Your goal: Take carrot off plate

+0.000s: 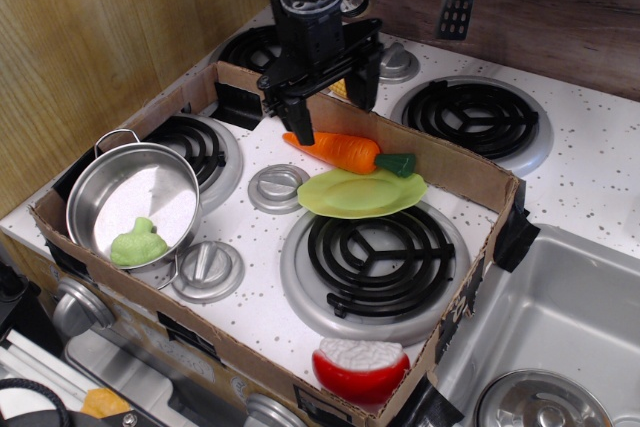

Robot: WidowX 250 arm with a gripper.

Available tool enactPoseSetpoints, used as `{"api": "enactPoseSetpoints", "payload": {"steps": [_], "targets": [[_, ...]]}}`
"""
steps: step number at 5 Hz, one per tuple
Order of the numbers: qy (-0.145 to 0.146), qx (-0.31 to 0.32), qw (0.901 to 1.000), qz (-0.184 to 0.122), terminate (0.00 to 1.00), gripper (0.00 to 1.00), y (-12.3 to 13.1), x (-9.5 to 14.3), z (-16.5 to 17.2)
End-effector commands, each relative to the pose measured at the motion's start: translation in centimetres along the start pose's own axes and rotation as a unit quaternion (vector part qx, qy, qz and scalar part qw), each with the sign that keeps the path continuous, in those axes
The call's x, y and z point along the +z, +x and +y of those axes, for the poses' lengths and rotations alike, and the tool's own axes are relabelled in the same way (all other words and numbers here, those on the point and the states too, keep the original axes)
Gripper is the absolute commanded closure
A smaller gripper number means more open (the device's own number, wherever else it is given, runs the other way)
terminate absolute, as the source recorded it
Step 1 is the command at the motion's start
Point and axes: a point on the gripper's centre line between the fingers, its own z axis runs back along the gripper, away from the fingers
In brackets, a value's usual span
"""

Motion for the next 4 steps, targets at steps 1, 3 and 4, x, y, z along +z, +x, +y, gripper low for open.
{"api": "enactPoseSetpoints", "payload": {"steps": [1,3,4], "targets": [[-0.031,0.039,0.9982,-0.035,0.00,0.00,0.7,0.6,1.0],[-0.081,0.072,0.9931,-0.045,0.00,0.00,0.7,-0.5,0.6],[-0.089,0.072,0.9929,-0.033,0.00,0.00,0.6,-0.2,-0.2]]}}
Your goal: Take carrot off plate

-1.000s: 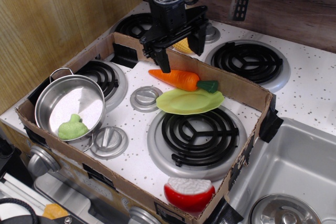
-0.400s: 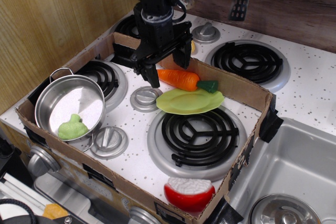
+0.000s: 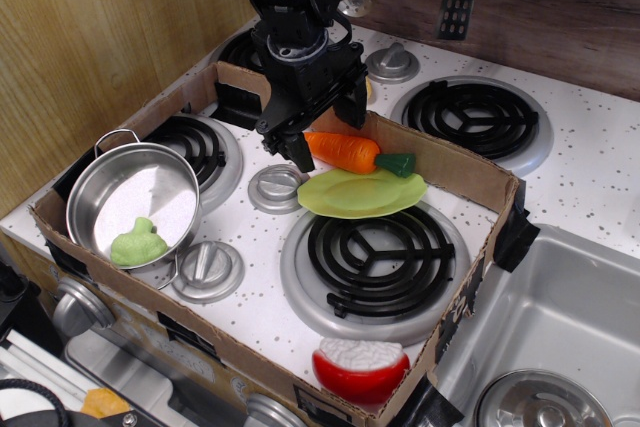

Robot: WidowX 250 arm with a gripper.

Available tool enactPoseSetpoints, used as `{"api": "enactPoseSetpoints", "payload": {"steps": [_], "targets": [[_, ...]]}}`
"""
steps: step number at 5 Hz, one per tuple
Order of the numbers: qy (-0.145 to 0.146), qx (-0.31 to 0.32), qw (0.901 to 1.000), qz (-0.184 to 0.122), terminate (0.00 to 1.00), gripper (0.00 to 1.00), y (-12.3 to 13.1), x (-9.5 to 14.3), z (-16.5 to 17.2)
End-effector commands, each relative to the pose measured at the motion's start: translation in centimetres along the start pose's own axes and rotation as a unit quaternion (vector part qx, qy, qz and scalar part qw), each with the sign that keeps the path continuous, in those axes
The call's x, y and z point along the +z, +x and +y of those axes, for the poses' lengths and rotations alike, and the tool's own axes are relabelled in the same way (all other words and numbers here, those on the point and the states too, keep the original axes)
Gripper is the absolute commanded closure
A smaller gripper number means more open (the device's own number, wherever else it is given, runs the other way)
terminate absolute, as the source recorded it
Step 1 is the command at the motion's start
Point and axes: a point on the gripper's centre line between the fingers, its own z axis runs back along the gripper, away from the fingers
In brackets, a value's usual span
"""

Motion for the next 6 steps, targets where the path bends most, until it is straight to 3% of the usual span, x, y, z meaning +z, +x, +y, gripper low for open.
{"api": "enactPoseSetpoints", "payload": {"steps": [1,3,5,6], "targets": [[-0.022,0.010,0.9995,0.022,0.00,0.00,0.2,1.0,-1.4],[-0.033,0.038,0.9973,0.053,0.00,0.00,-1.4,-1.6,-0.1],[-0.023,0.045,0.9958,0.077,0.00,0.00,-2.5,-2.7,0.3],[-0.004,0.032,0.9959,0.085,0.00,1.00,-2.6,-2.7,0.2]]}}
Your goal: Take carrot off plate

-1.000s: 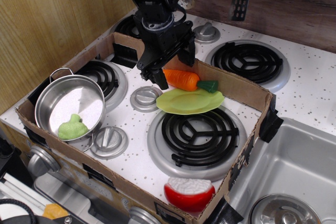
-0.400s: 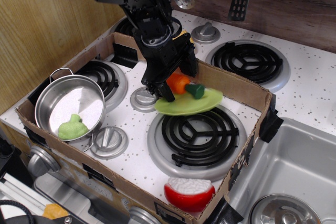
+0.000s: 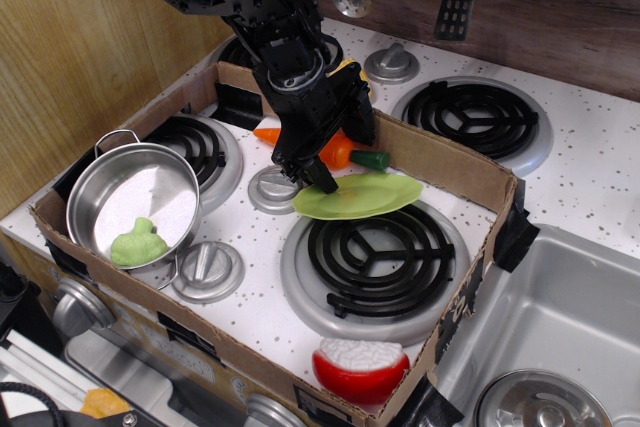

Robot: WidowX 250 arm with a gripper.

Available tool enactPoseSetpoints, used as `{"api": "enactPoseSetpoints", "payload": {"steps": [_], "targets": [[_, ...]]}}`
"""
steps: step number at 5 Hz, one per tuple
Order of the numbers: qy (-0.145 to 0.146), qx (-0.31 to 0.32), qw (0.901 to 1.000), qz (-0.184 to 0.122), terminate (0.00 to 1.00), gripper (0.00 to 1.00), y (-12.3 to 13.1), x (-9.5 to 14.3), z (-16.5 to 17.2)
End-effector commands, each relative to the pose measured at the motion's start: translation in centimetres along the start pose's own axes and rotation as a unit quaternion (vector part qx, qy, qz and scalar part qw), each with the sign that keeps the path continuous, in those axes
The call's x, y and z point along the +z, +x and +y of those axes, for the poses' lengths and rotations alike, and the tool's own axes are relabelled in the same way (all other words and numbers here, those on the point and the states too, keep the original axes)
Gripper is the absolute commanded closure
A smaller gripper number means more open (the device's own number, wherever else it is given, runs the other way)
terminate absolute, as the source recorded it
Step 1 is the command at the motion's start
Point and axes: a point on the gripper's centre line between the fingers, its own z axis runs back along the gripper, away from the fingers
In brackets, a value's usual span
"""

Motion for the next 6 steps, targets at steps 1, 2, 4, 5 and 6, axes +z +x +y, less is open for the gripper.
{"api": "enactPoseSetpoints", "payload": {"steps": [1,2,4,5,6], "targets": [[0.082,-0.038,0.9955,0.028,0.00,1.00,-0.6,0.3,-0.1],[0.107,-0.053,0.9927,0.018,0.00,1.00,-1.0,1.2,-0.5],[0.080,-0.040,0.9946,-0.052,0.00,1.00,-1.8,6.8,-1.4],[0.091,-0.020,0.9926,-0.078,0.00,1.00,-3.4,9.4,-0.8],[0.101,0.012,0.9908,-0.089,0.00,1.00,-5.4,10.7,1.2]]}}
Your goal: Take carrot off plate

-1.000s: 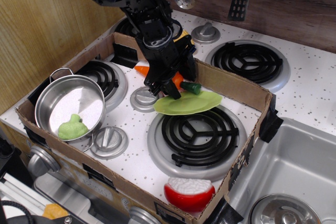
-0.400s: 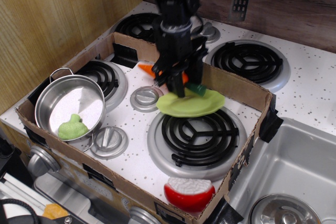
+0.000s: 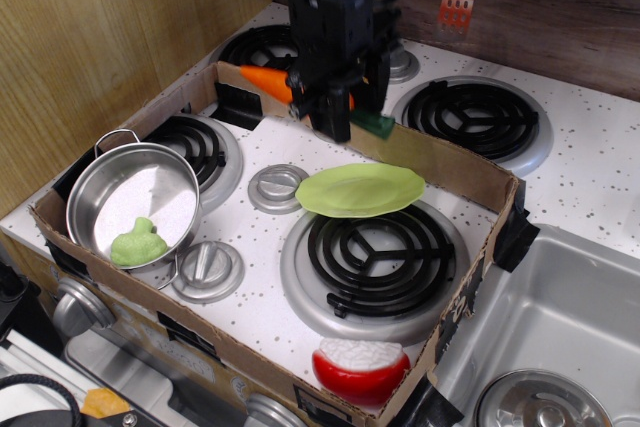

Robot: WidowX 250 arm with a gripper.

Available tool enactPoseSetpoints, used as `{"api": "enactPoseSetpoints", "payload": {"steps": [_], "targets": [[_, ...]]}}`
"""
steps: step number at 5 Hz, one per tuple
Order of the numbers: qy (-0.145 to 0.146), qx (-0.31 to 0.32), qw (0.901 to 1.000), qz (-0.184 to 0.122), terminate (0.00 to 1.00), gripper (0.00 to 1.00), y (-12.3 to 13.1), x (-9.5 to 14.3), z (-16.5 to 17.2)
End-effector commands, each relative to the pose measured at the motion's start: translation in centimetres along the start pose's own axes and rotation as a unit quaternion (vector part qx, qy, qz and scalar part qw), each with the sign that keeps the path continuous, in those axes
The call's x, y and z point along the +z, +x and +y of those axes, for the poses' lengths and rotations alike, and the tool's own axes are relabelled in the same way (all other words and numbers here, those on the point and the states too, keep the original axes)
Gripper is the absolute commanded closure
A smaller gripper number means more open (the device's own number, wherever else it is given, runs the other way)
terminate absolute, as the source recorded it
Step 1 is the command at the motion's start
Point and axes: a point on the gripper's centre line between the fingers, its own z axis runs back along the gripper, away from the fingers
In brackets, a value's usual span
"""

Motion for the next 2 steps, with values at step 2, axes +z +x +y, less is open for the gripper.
{"api": "enactPoseSetpoints", "payload": {"steps": [2], "targets": [[0.013,0.119,0.9925,0.026,0.00,1.00,-5.7,1.2,5.9]]}}
